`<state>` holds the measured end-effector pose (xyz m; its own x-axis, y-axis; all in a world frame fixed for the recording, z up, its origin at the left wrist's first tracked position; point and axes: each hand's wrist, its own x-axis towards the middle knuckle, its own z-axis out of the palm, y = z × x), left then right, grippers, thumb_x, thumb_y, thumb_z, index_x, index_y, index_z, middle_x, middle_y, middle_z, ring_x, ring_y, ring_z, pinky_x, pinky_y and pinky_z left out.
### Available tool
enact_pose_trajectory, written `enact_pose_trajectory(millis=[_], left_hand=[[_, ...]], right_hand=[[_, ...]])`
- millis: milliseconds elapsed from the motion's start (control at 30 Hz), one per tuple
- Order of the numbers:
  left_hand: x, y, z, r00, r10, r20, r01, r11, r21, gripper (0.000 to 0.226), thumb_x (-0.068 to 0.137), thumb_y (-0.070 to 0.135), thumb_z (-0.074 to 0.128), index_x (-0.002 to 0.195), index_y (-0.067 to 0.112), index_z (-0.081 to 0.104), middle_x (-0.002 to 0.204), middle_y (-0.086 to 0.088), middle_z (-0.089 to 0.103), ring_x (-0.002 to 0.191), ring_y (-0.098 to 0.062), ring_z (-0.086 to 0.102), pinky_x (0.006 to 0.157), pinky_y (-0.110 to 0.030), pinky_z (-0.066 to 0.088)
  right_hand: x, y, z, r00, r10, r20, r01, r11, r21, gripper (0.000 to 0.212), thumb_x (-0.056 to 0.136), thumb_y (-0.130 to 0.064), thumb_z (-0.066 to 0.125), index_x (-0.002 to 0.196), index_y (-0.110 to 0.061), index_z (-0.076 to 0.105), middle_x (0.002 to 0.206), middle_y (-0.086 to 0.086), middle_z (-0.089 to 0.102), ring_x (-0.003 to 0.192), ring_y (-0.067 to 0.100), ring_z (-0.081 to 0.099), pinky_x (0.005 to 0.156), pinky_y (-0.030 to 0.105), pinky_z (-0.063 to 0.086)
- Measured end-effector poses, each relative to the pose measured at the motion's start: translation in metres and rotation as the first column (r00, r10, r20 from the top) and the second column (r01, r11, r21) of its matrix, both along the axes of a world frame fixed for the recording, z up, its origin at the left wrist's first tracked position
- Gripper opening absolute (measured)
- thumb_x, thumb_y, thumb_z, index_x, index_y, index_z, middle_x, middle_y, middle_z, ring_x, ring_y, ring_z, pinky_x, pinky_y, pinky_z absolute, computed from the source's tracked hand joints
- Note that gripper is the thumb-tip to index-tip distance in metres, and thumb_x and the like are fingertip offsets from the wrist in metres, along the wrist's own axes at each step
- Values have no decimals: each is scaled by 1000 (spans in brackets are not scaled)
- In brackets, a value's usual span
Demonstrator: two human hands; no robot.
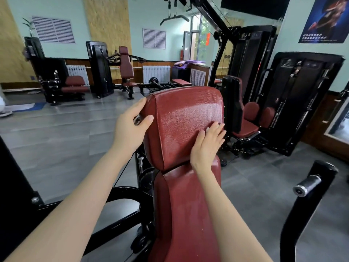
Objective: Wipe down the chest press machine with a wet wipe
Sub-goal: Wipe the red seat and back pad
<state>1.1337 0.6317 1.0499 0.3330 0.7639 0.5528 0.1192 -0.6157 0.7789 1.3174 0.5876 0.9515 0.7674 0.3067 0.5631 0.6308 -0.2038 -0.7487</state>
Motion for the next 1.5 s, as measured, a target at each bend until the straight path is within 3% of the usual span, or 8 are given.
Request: enact_pose_trajectory(millis=[267, 333, 500, 667, 833, 1067, 1367, 1500], left_hand=[[-1, -1, 1, 1000, -16, 6, 16, 999, -34, 52, 90, 10, 58, 140, 16, 41, 144, 6, 40, 121, 7, 30, 86, 10, 20], [-2, -2, 1, 999, -36, 9, 36, 997, -62, 54, 91, 8, 57, 141, 18, 39, 145, 8, 39, 124, 6, 30, 93, 2, 20], [-5, -11, -18, 992, -110, 68, 119, 982, -146, 59, 93, -1, 48, 144, 23, 31, 142, 21, 29, 127, 8, 24, 99, -2, 18], [-9, -8, -23, 965, -160, 209, 213, 942, -259, 56, 92, -10, 41, 142, 15, 37, 148, 6, 36, 134, -1, 32, 115, -27, 24], [-18, -4, -34, 961, -143, 237, 219, 916, -337, 53, 90, -9, 41, 137, 16, 46, 139, 2, 50, 128, -10, 45, 112, -39, 33], [-19, -12, -36, 899, -97, 428, 318, 815, -484, 58, 86, -23, 30, 137, 2, 42, 134, -5, 51, 126, -18, 48, 99, -26, 43], [-46, -9, -52, 911, 80, 406, 188, 793, -579, 54, 88, -20, 30, 130, 5, 51, 131, -9, 52, 124, -25, 48, 95, -33, 44], [-42, -11, -49, 920, 86, 381, 164, 801, -576, 58, 84, -24, 30, 130, 5, 51, 125, -7, 54, 119, -22, 49, 99, -36, 44]], right_hand=[[-34, -19, -34, 753, 270, 600, -204, 963, -177, 52, 100, -26, 22, 148, -8, 15, 154, 12, 13, 145, 31, 10, 115, 56, 9], [-15, -17, -22, 811, 184, 555, -117, 981, -154, 52, 99, -26, 24, 148, -9, 20, 154, 9, 18, 144, 25, 16, 115, 56, 7], [-38, 15, 48, 999, 23, 28, -24, 999, 29, 60, 96, -32, 18, 150, -5, 16, 158, 14, 11, 146, 30, 3, 117, 52, -1], [-72, 5, 16, 818, 282, 502, -273, 957, -93, 54, 98, -24, 24, 148, -5, 16, 156, 16, 12, 146, 30, 6, 117, 52, 3], [-58, -11, 12, 723, 379, 577, -294, 925, -239, 54, 98, -26, 25, 147, -7, 12, 155, 18, 8, 145, 32, 4, 115, 56, 4], [-64, 16, 73, 627, 344, 699, -227, 939, -259, 55, 98, -26, 28, 146, 0, 26, 154, 18, 23, 145, 29, 14, 116, 56, 0], [-53, -21, 2, 245, 425, 871, 13, 897, -442, 56, 94, -34, 40, 143, -10, 27, 153, 5, 22, 138, 41, 19, 112, 60, 9], [-62, -11, 46, 279, 409, 869, 39, 899, -436, 54, 95, -36, 39, 144, -13, 36, 154, 5, 30, 142, 30, 20, 112, 60, 7]])
